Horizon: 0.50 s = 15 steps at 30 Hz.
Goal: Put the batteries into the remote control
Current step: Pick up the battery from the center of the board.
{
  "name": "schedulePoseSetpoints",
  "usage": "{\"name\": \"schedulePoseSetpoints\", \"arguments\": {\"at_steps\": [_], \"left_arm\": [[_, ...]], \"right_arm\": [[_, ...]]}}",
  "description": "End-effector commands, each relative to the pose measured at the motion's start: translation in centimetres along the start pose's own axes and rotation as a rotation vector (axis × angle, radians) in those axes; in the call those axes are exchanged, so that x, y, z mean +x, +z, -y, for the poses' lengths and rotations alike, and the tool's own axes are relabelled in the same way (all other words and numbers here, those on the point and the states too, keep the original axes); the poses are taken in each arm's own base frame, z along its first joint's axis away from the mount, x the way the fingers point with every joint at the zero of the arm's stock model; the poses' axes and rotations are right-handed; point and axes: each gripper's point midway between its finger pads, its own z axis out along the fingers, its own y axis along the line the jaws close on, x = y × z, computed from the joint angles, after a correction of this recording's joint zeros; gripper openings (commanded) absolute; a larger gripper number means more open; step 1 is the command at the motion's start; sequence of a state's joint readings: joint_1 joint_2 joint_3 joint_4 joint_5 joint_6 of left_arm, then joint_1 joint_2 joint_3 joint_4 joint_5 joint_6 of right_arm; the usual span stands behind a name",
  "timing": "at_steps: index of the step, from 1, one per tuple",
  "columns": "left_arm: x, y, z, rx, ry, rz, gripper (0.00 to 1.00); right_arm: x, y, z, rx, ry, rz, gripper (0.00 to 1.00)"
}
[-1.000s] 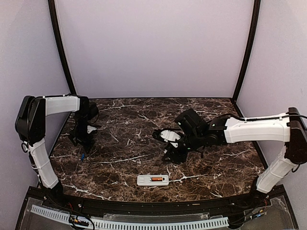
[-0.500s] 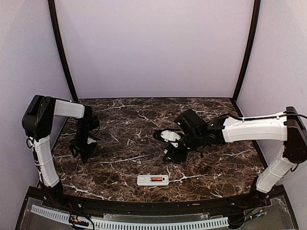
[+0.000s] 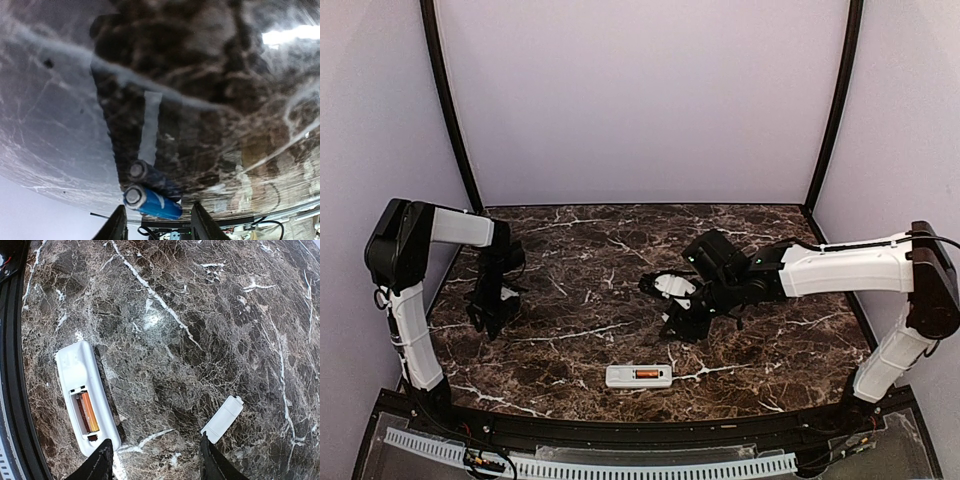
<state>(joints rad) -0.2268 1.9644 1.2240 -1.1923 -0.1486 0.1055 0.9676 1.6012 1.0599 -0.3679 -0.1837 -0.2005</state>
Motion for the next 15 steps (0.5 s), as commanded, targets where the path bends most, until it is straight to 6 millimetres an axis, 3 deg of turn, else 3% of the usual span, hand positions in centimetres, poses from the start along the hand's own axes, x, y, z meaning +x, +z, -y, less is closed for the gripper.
{"name": "schedulePoseSetpoints", "arguments": {"at_steps": [1, 5, 10, 15], "left_arm": [[-4.11, 1.27, 0.53, 0.045, -0.055, 0.129, 0.33], [-4.45, 1.22, 0.81, 0.06, -0.055, 0.146, 0.15], [-4.66, 1.16, 0.8, 0.062, -0.056, 0.16, 0.13], [-5.04, 1.03, 0.37, 0.039, -0.062, 0.179, 0.0]], "right_arm": [[-0.37, 0.05, 0.23, -0.006, 0.004, 0.001, 0.55], [-0.3, 0.03, 0.25, -0.006, 0.006, -0.002, 0.55], [-0.12, 0.09, 0.16, -0.01, 0.008, -0.01, 0.55], [-0.23, 0.0, 0.14, -0.011, 0.01, -0.008, 0.55]]}}
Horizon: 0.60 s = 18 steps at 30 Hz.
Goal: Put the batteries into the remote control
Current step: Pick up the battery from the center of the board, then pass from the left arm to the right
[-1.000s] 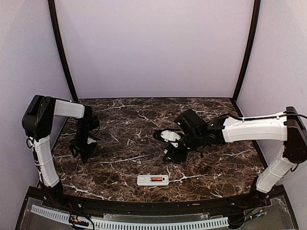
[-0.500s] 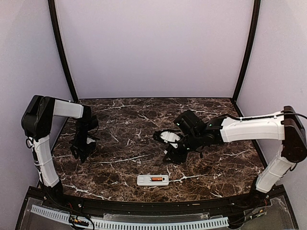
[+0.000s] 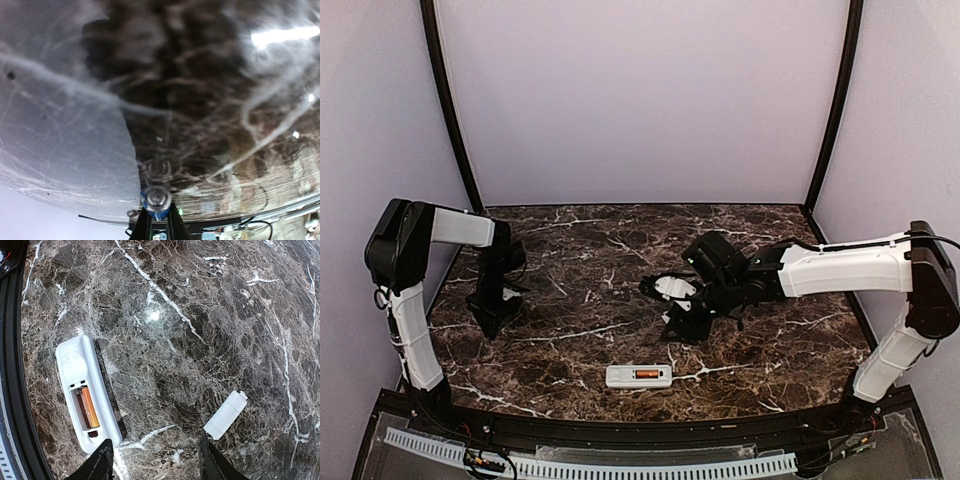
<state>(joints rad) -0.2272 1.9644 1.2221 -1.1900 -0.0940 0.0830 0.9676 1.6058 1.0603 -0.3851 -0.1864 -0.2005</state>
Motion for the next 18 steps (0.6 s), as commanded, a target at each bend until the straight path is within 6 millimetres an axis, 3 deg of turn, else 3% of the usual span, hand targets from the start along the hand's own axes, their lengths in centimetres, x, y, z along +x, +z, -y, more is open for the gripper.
{"name": "schedulePoseSetpoints", "arguments": {"at_steps": [1, 5, 10, 14, 18], "left_arm": [[-5.0, 1.0, -0.6, -0.015, -0.037, 0.18, 0.0], [-6.0, -0.8, -1.5, -0.058, -0.079, 0.273, 0.0], [-7.0, -6.7, -0.8, -0.053, -0.089, 0.515, 0.0], [-6.6, -11.8, 2.9, -0.029, 0.009, 0.702, 0.0], [-5.4, -17.1, 10.2, 0.074, 0.193, 0.911, 0.0]], "right_arm": [[-0.7, -0.2, 0.3, -0.004, 0.005, 0.013, 0.55], [-0.8, -0.5, 0.4, 0.003, 0.011, 0.017, 0.55], [-2.2, -2.5, 1.1, 0.0, 0.072, 0.093, 0.55], [-4.1, -5.6, 2.9, 0.012, 0.176, 0.216, 0.55], [-7.4, -8.5, 2.6, -0.057, 0.28, 0.384, 0.55]]}}
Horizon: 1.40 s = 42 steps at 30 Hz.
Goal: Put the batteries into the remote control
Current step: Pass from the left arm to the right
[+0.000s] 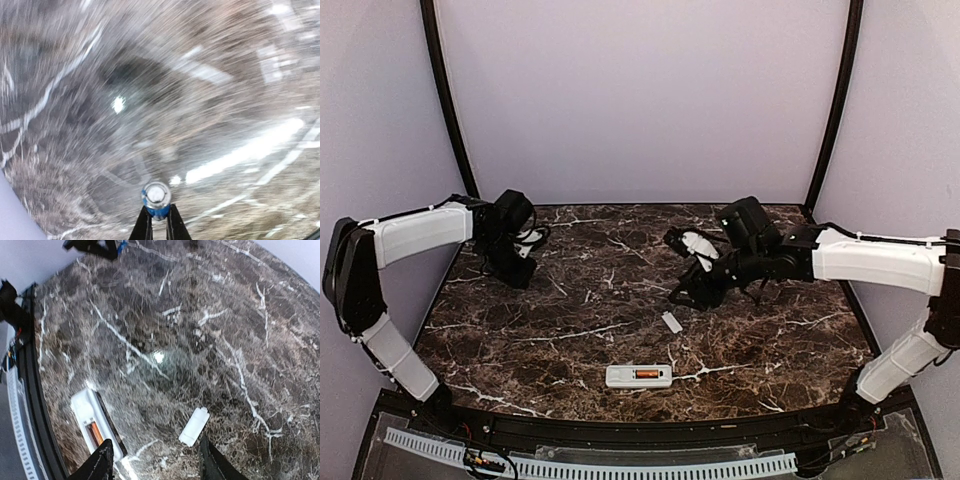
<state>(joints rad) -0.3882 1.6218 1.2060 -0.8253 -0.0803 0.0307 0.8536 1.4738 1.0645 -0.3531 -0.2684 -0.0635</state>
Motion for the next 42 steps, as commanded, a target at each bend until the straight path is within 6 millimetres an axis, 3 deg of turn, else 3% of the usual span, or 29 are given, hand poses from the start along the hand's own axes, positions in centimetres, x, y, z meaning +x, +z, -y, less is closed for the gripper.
{"name": "schedulePoseSetpoints", "arguments": {"at_steps": [1, 5, 9, 14, 18, 21, 36, 38, 42], "left_arm": [[-3.9, -6.3, 8.5, 0.214, 0.122, 0.291, 0.0], [-5.2, -12.0, 15.5, 0.431, 0.215, 0.48, 0.0], [-5.7, -17.4, 20.8, 0.578, 0.324, 0.677, 0.0], [-5.3, -22.2, 25.2, 0.668, 0.465, 0.871, 0.0], [-4.2, -24.0, 27.7, 0.745, 0.532, 0.927, 0.0], [-3.8, -24.3, 28.5, 0.77, 0.555, 0.945, 0.0], [-2.4, -24.9, 29.9, 0.821, 0.61, 0.944, 0.0], [-2.3, -24.9, 29.9, 0.824, 0.612, 0.946, 0.0], [-2.2, -25.2, 30.0, 0.84, 0.611, 0.962, 0.0]], "right_arm": [[-5.4, -2.9, -1.6, -0.107, 0.132, 0.23, 0.55], [-9.0, -4.7, -3.2, -0.226, 0.183, 0.4, 0.55], [-11.1, -6.5, -5.0, -0.288, 0.122, 0.54, 0.55], [-13.0, -8.9, -9.4, -0.339, -0.101, 0.659, 0.56], [-13.9, -10.0, -10.8, -0.372, -0.162, 0.706, 0.57], [-14.2, -10.5, -11.0, -0.373, -0.17, 0.724, 0.52], [-13.9, -9.9, -12.0, -0.443, -0.187, 0.686, 0.05], [-13.7, -9.7, -12.1, -0.455, -0.191, 0.666, 0.0], [-13.1, -9.4, -12.4, -0.474, -0.198, 0.621, 0.0]]}}
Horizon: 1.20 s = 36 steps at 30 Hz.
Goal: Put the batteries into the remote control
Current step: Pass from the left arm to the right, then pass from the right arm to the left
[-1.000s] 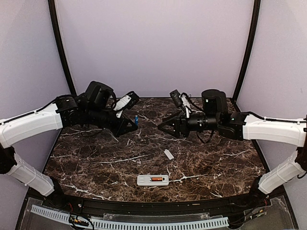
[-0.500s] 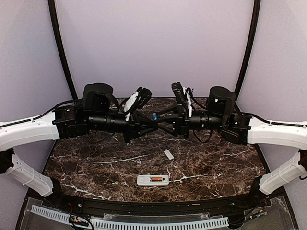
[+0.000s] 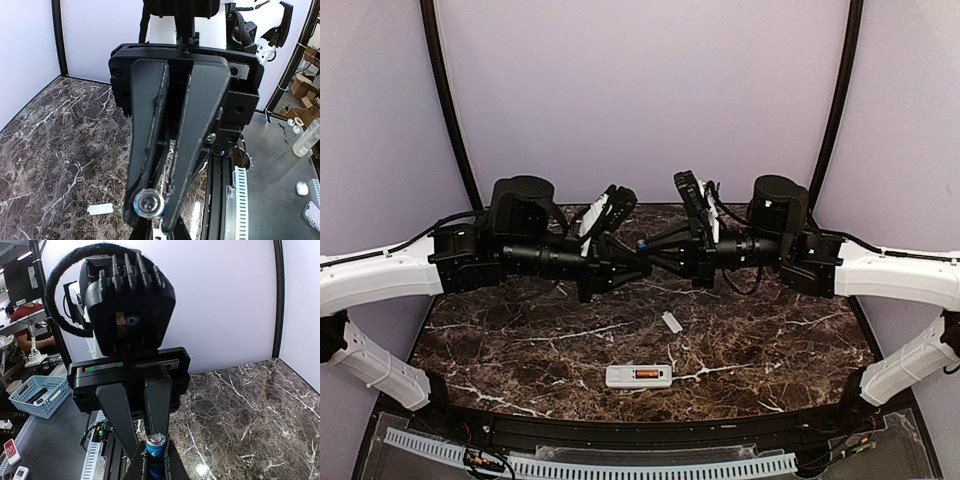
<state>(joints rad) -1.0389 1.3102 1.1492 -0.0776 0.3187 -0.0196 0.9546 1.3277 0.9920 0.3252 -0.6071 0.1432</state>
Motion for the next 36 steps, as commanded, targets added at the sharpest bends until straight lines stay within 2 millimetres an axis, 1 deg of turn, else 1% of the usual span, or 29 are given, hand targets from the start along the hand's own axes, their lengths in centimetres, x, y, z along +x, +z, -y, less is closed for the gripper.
{"name": "schedulePoseSetpoints", "arguments": {"at_steps": [1, 2, 3, 4, 5, 6, 7, 8, 9, 10, 11, 12, 13, 14, 15, 16, 17, 18, 20, 23, 25, 26, 27, 28, 29, 30, 31, 32, 36], "left_arm": [[-0.7, -0.4, 1.2, 0.046, 0.022, 0.044, 0.0], [-0.6, -0.4, 1.4, 0.055, 0.02, 0.044, 0.01], [-0.5, -0.3, 1.3, 0.056, 0.013, 0.036, 0.05], [-0.3, -0.2, 1.1, 0.046, 0.006, 0.031, 0.21], [0.1, -0.2, 1.0, 0.039, -0.003, 0.019, 0.3], [0.4, -0.2, 0.9, 0.031, -0.006, 0.011, 0.49], [1.0, -0.2, 0.8, 0.029, -0.009, 0.001, 0.55], [1.1, -0.4, 0.9, 0.027, -0.009, 0.002, 0.64], [1.6, -0.3, 0.8, 0.025, -0.017, 0.001, 0.67], [1.4, -0.5, 0.8, 0.02, -0.018, 0.018, 0.68], [1.7, -0.4, 0.7, 0.018, -0.039, 0.023, 0.67], [0.6, -0.5, 0.6, 0.01, -0.036, 0.079, 0.65], [0.8, -0.4, 0.4, 0.008, -0.07, 0.095, 0.6], [-0.4, -0.6, 0.6, 0.017, -0.068, 0.163, 0.58], [-0.2, -0.5, 0.7, 0.029, -0.093, 0.18, 0.57], [-1.1, -0.7, 1.2, 0.056, -0.08, 0.245, 0.56], [-1.5, -0.8, 1.5, 0.072, -0.083, 0.276, 0.56], [-2.3, -0.9, 2.4, 0.102, -0.054, 0.333, 0.57], [-3.1, -0.6, 3.3, 0.112, -0.02, 0.387, 0.59], [-3.7, 0.1, 3.5, 0.097, -0.017, 0.437, 0.56], [-3.9, 0.4, 4.2, 0.126, -0.006, 0.489, 0.55], [-4.5, 0.0, 4.8, 0.142, 0.016, 0.539, 0.54], [-4.7, 0.2, 5.0, 0.147, 0.03, 0.568, 0.54], [-4.6, 0.4, 5.4, 0.151, 0.048, 0.574, 0.52], [-4.5, 0.8, 5.3, 0.142, 0.048, 0.576, 0.5], [-4.7, 0.9, 5.4, 0.14, 0.048, 0.579, 0.44], [-4.6, 1.3, 5.2, 0.135, 0.046, 0.573, 0.41], [-4.7, 1.4, 5.2, 0.134, 0.047, 0.571, 0.36], [-4.8, 1.4, 5.1, 0.125, 0.055, 0.571, 0.29]], "right_arm": [[0.0, 0.4, -1.0, -0.061, 0.007, -0.04, 0.0], [-0.1, 0.3, -1.1, -0.067, 0.009, -0.051, 0.0], [-0.1, 0.3, -1.2, -0.073, 0.015, -0.067, 0.0], [-0.1, 0.1, -1.2, -0.082, 0.025, -0.086, 0.0], [-0.1, -0.1, -1.3, -0.092, 0.035, -0.103, 0.0], [0.1, -0.3, -1.3, -0.096, 0.041, -0.131, 0.0], [0.5, -0.6, -1.3, -0.094, 0.045, -0.16, 0.0], [0.8, -0.9, -1.4, -0.09, 0.045, -0.188, 0.0], [1.1, -1.2, -1.4, -0.083, 0.047, -0.215, 0.0], [1.3, -1.5, -1.5, -0.083, 0.046, -0.23, 0.0], [1.3, -1.6, -1.7, -0.088, 0.043, -0.244, 0.0], [1.1, -1.8, -2.1, -0.101, 0.045, -0.252, 0.0], [0.8, -1.9, -2.4, -0.116, 0.048, -0.251, 0.0], [0.2, -2.0, -2.9, -0.135, 0.048, -0.244, 0.0], [-0.3, -2.1, -3.2, -0.146, 0.045, -0.238, 0.0], [-0.8, -2.1, -3.3, -0.15, 0.04, -0.231, 0.0], [-0.9, -2.2, -3.3, -0.146, 0.038, -0.236, 0.0], [-1.3, -2.2, -3.2, -0.135, 0.028, -0.237, 0.0], [-1.5, -2.3, -3.0, -0.117, 0.015, -0.245, 0.0], [-2.0, -2.3, -2.9, -0.101, 0.009, -0.223, 0.0], [-2.6, -2.4, -2.7, -0.083, 0.003, -0.203, 0.0], [-2.9, -2.6, -2.8, -0.077, -0.005, -0.191, 0.0], [-3.2, -2.6, -2.8, -0.071, -0.011, -0.18, 0.0], [-3.4, -2.7, -2.9, -0.071, -0.015, -0.171, 0.0], [-3.6, -2.8, -2.9, -0.071, -0.018, -0.165, 0.0], [-3.7, -2.8, -3.0, -0.069, -0.02, -0.163, 0.0], [-3.8, -2.9, -3.0, -0.066, -0.021, -0.161, 0.0], [-3.9, -3.0, -3.0, -0.064, -0.02, -0.161, 0.0], [-4.1, -3.4, -3.2, -0.058, -0.024, -0.156, 0.0]]}}
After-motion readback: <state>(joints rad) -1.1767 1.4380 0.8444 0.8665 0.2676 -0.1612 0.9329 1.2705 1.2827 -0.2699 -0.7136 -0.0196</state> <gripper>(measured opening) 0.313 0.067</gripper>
